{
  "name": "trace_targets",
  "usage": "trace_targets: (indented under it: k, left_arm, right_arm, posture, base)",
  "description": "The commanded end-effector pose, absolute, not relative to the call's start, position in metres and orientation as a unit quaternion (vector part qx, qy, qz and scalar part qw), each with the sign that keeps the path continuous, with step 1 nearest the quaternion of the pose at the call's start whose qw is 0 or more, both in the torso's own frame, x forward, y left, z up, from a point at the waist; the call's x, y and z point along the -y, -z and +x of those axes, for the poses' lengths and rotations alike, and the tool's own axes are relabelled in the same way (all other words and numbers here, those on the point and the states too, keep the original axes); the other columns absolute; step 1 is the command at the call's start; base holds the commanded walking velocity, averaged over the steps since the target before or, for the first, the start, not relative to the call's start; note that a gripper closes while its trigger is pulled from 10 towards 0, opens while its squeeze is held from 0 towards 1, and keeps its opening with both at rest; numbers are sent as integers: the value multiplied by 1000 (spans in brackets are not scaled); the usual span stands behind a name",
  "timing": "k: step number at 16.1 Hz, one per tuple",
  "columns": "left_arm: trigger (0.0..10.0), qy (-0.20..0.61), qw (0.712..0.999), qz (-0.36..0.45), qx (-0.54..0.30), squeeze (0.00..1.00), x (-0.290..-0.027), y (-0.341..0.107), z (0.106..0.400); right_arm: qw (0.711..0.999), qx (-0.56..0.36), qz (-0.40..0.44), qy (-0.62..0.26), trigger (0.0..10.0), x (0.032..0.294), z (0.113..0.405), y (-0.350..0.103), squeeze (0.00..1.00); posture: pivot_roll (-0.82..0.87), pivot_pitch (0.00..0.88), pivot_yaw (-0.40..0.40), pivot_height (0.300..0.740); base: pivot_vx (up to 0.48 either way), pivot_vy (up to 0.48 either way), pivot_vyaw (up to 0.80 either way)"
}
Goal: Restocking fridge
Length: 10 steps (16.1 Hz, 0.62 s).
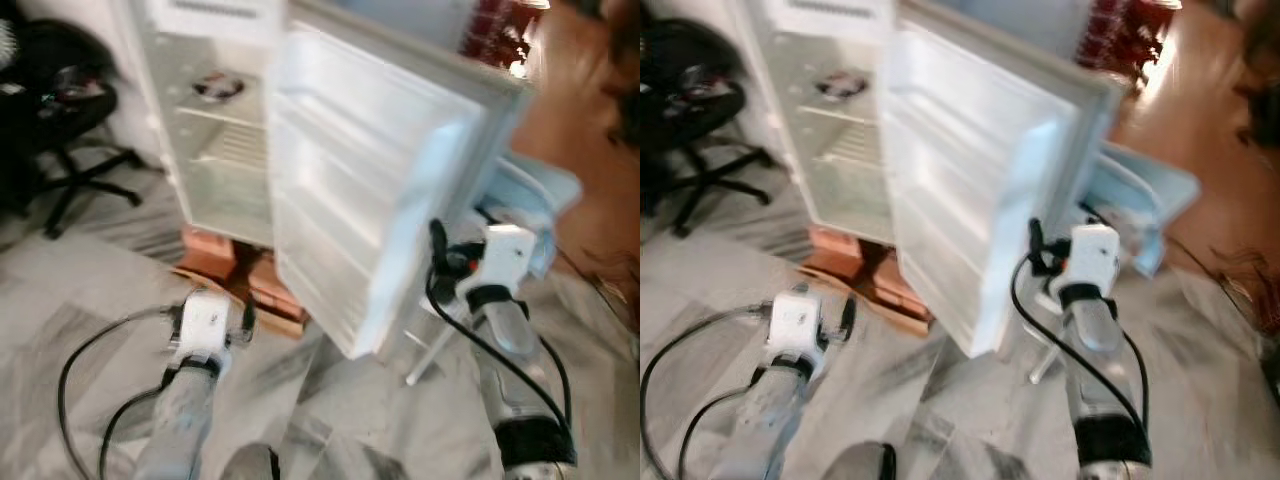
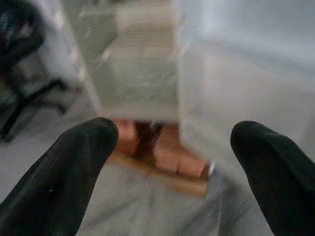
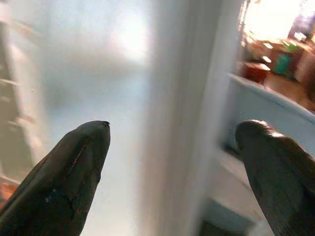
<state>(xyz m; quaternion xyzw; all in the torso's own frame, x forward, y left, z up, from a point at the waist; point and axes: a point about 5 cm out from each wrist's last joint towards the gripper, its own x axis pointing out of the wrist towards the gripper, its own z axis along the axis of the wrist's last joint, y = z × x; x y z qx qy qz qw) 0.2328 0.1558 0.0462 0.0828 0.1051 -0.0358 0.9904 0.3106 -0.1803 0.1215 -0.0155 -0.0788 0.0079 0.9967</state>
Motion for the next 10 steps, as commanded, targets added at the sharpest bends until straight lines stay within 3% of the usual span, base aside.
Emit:
trace_targets:
  k: [1,7,10]
  left_arm:
    - [10000,65,985,80,-136,0,-150,-40,230]
    - [10000,81,982,97,-143,0,-145,-40,231]
    - [10000,87,980,98,-147,0,-144,-40,231]
  right_arm:
    - [996,85,-19,-10,10000,176,317,-126,0]
    - [997,64,-27,43,10000,184,319,-121,0]
    - [994,80,66,-33,10000,162,319,-130,0]
  posture:
    - [161,73,-36,740]
    - [163,72,-37,740]
    - [157,72,-32,740]
  base:
    - [0,0,750]
    - [0,0,72]
    - [0,0,0]
